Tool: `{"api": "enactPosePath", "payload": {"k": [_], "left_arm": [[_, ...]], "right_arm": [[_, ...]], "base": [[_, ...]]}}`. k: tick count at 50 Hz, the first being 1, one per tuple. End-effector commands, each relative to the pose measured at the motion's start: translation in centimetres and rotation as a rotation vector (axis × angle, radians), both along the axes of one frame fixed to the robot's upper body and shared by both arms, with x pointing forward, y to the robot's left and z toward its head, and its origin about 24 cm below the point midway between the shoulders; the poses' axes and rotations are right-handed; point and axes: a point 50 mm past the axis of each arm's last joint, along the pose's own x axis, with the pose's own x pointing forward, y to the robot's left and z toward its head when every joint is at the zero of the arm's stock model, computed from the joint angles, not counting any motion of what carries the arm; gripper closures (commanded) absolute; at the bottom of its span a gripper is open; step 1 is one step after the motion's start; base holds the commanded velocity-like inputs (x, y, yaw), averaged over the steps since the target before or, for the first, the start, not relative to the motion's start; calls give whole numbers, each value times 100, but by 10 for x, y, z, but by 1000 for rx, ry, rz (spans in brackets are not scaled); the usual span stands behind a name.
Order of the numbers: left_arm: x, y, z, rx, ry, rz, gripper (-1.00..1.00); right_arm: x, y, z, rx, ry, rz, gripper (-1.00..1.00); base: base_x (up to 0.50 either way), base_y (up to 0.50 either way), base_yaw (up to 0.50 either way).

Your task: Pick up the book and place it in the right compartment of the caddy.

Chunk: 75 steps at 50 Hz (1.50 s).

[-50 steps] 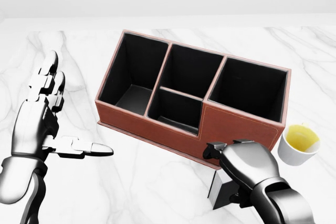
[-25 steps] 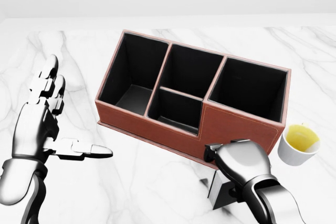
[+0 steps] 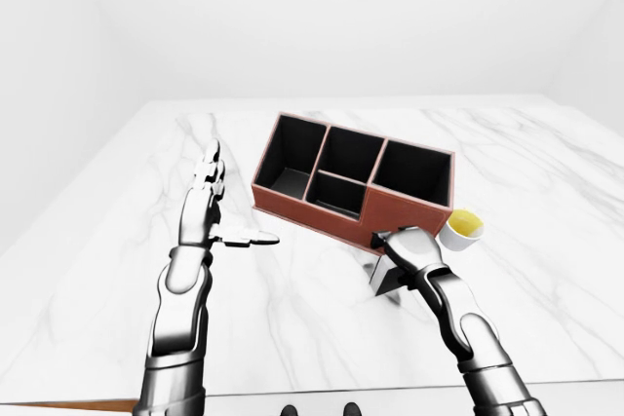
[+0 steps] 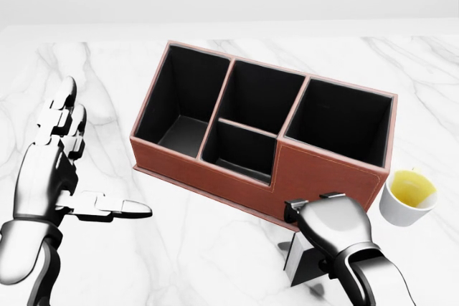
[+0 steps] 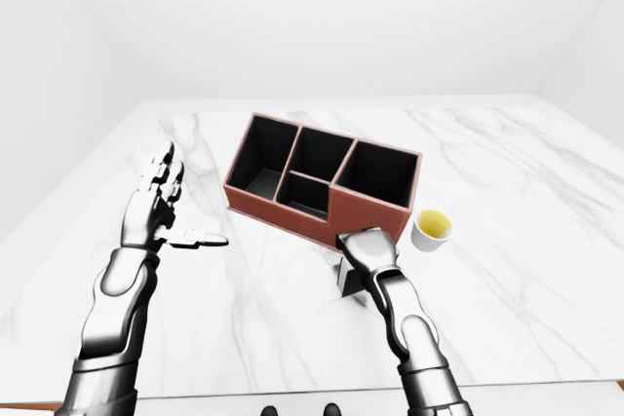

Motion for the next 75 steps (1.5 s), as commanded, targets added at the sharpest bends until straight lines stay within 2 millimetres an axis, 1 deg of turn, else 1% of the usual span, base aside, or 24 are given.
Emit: {"api": "enactPosePath", "payload": {"k": [1,11,18,20,21,22,23,29,42,46,54,63,65,71,75], "left_arm": [[-2,0,1,2,-7,0,-100],[-3,1,-1,2,2,0,-100],[-4,2,-2,0,7,2,-100],[-4,2,-2,0,7,2,-100],[-4,2,-3,-1,8,1,-100],[-4,2,-3,-1,9,1,-100],[-3,2,-4,-2,13,1,-100],[-4,2,-4,-3,16,0,-100],[-3,1,-5,-5,18,0,-100],[-4,1,-5,-4,16,-1,-100],[-5,0,-3,-4,9,-6,-100],[-5,0,-3,-5,6,-9,-100],[-6,0,-2,-6,2,-8,-100],[-6,1,-3,-9,6,-7,-100],[-7,2,-3,-11,6,-7,-100]], "right_arm": [[-1,-10,-19,-83,11,-19,-14],[0,-10,-36,-137,14,0,-14],[0,-13,-44,-169,23,8,-14],[-1,-13,-47,-179,35,9,-5],[-2,-14,-49,-180,61,4,28],[-4,-15,-50,-188,61,7,28],[-5,-16,-52,-196,65,8,100],[-9,-18,-56,-197,89,2,100],[-12,-16,-54,-157,97,-6,100],[-12,-14,-49,-127,86,-11,100],[-10,-6,-25,3,72,-27,100],[-6,5,15,186,62,7,100],[-6,9,29,241,62,35,100],[-8,17,51,319,42,95,100],[-10,27,69,380,17,162,100]], "base": [[1,0,1],[1,0,1],[1,0,1],[1,0,1],[1,0,1],[0,0,0],[0,0,0],[1,0,1],[0,0,0],[0,0,0],[0,0,0],[0,0,0],[0,0,0],[0,0,0],[0,0,0]]}}
